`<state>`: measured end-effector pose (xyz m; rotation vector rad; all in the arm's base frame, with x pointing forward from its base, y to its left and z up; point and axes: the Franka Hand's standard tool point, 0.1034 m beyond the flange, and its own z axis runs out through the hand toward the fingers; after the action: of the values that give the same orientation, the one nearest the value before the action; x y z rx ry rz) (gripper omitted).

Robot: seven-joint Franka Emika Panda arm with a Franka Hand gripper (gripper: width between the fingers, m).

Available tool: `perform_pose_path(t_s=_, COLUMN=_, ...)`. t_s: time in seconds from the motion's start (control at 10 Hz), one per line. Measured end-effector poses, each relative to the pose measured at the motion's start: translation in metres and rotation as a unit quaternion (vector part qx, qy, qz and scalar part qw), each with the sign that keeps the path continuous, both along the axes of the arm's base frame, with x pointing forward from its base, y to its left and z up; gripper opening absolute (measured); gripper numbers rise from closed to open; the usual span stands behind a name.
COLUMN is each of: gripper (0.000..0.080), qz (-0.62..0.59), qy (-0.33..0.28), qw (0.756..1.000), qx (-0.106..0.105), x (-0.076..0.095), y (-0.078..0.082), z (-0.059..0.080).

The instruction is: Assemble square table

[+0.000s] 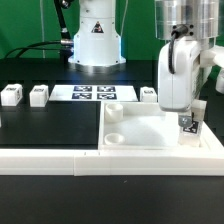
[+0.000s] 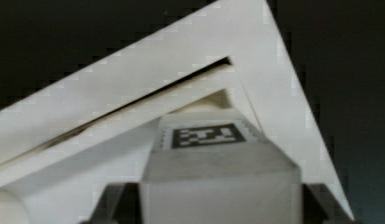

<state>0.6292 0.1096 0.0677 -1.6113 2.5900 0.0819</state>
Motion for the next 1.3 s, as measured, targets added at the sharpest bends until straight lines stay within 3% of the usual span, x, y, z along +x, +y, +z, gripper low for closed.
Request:
perform_pose_path(t_s=0.2, gripper=0.0295, qz=0.019, qy=0.0, qw=1.0, qx=-0.002, x=-0.0013, y=0.0001, z=-0.0013)
perform_pose_path(t_s=0.3, gripper=0.0456, qz=0.021, qy=0.0, qw=1.0, qx=-0.002, x=-0.0013, y=0.0002, z=-0.0014)
perform_pose_path(t_s=0.4, gripper=0.0456, qz=0.022, qy=0.0, qw=1.0, qx=-0.002, x=-0.0013, y=0.0003, z=-0.0015)
perform_pose_path(t_s=0.5, gripper=0.06, qz=0.022, qy=0.0, qw=1.0, qx=-0.002, x=-0.0014, y=0.0003, z=-0.0015)
perform_pose_path(t_s=0.6, gripper=0.0642, qz=0.022, qy=0.0, qw=1.0, qx=-0.002, x=-0.0014, y=0.0003, z=-0.0015)
perform_pose_path(t_s=1.3, gripper=0.0648, qz=0.022, qy=0.0, qw=1.0, qx=-0.002, x=-0.0014, y=0.0003, z=-0.0016)
